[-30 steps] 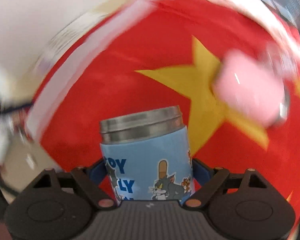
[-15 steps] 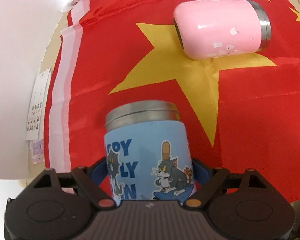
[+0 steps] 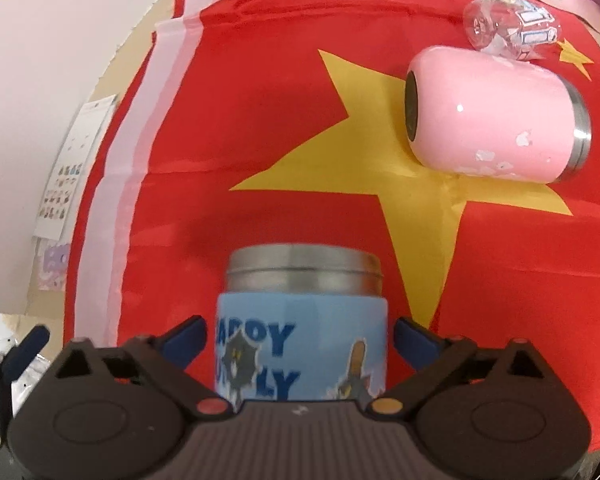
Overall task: Flip cup upright
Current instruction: 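Grasp the light-blue tumbler with the right tool, rim facing up, then set the light-blue tumbler upright on the flag and open the right tool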
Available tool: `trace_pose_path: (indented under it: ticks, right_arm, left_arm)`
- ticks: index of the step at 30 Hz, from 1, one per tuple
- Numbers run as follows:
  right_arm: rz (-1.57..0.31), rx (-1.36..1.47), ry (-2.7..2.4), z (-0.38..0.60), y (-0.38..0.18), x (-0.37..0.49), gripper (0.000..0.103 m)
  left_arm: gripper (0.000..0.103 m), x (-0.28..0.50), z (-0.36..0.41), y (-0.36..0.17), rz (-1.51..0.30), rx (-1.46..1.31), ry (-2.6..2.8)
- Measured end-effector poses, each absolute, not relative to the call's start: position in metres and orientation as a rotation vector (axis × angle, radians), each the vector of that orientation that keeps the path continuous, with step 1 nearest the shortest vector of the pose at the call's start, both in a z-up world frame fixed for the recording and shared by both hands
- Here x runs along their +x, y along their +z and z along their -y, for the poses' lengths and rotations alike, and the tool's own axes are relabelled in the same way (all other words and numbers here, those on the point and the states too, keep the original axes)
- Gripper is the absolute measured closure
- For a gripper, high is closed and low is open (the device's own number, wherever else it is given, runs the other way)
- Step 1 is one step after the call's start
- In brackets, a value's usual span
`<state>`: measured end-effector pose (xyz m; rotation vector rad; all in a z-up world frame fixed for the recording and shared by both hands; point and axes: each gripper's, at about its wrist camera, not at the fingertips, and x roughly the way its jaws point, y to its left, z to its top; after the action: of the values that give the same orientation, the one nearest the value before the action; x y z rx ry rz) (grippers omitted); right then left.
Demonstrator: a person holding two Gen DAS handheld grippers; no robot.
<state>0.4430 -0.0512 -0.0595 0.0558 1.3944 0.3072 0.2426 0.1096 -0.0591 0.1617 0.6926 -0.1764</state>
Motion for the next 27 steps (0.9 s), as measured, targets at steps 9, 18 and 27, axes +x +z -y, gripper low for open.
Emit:
trace_pose_path:
  ticks: [9,18,27]
  right_arm:
    - [-1.134,0.059,0.463,0.063,-0.03,0.4,0.02]
    - [-0.576,-0.002,0.634,0.03,-0.021,0.337,0.02]
    - [-0.324,-0.099,0.598,-0.008,-0.079,0.321,0.02]
  left_arm:
    - [0.0,0.231,-0.121,-0.053,-0.675,0.163,-0.143]
    - [0.0,0.214,-0.148,-0.042,-0.615,0.146,-0.055]
    - [0.0,0.201,-0.169,-0.057,-0.623,0.112,-0.002]
